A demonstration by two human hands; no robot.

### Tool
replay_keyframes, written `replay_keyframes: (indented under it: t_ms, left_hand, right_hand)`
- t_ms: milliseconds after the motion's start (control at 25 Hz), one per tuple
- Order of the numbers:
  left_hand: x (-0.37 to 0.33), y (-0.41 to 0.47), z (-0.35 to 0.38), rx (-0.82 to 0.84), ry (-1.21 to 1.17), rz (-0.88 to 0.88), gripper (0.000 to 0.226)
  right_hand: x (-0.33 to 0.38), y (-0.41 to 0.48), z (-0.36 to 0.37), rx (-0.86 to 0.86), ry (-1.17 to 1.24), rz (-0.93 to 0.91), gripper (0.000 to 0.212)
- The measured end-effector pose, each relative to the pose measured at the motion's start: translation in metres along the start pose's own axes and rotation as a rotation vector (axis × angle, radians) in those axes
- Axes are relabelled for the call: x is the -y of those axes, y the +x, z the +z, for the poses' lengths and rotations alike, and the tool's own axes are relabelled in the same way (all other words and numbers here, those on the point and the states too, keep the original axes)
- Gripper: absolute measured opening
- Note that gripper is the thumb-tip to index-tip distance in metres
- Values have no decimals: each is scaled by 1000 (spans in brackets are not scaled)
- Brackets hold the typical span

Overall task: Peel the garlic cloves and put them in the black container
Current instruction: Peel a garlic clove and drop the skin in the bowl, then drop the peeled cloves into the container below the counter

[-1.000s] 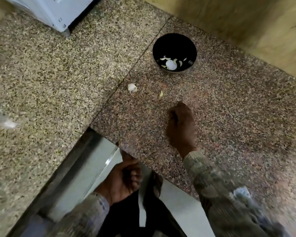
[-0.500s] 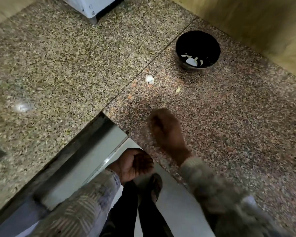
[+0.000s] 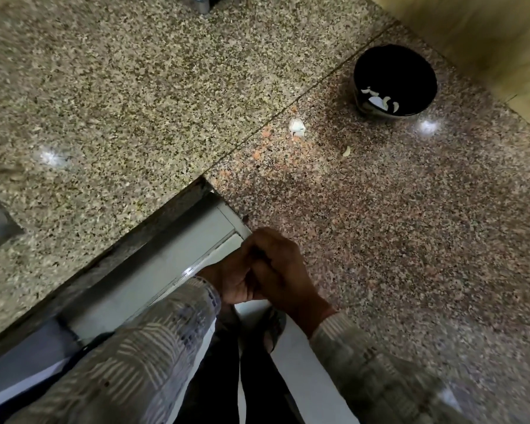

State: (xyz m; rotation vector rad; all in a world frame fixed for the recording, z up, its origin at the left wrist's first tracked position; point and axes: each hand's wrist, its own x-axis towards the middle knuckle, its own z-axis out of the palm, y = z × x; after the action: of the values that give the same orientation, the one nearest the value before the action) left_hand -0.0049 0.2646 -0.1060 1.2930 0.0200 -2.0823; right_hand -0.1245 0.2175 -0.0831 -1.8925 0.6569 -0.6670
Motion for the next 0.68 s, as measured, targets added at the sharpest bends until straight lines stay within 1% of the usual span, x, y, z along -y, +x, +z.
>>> replay_keyframes:
  t_ms: [40,80,120,160,200,240,280,320,360,440,480,600,680]
  left_hand:
    - [1,0,-2,15,6,-1,37]
    - [4,1,-5,29,-16,8,48]
    - [5,2,-5,51,-55,9,53]
    - [9,3,-8,58,-104,23,49]
    - [12,3,-12,55,-127,45,41]
    - [15,2,-17,47,-158,51,35]
    - [18,-1,-24,30,-190,40,33]
    - [23,-6,-32,20,-224,38,35]
    - [27,-12,-40,17,-273,54,38]
    - [37,-28,-54,28,-378,89,42]
    - [43,-38,-64,25,-421,113,39]
    - [65,-63,-100,9,-533,185,32]
    - [83,-78,-133,-19,-604,226,33]
  right_hand:
    - [4,-4,3,14,65,49,17]
    - [7,-7,7,14,172,143,23]
    - [13,-8,11,-7,331,282,28]
    - [20,-6,12,-60,518,435,28]
    - [25,0,10,-131,733,565,24]
    - [29,9,7,-196,975,647,19]
    - [34,19,0,-247,1200,670,15]
    - [38,30,-5,-284,1367,666,14]
    - [43,39,-7,-308,1476,651,14]
    - [52,49,1,-353,1555,672,13]
    - [55,50,11,-352,1574,708,14]
    - [59,44,61,-282,1565,841,19]
    - [56,32,103,-190,1536,928,24]
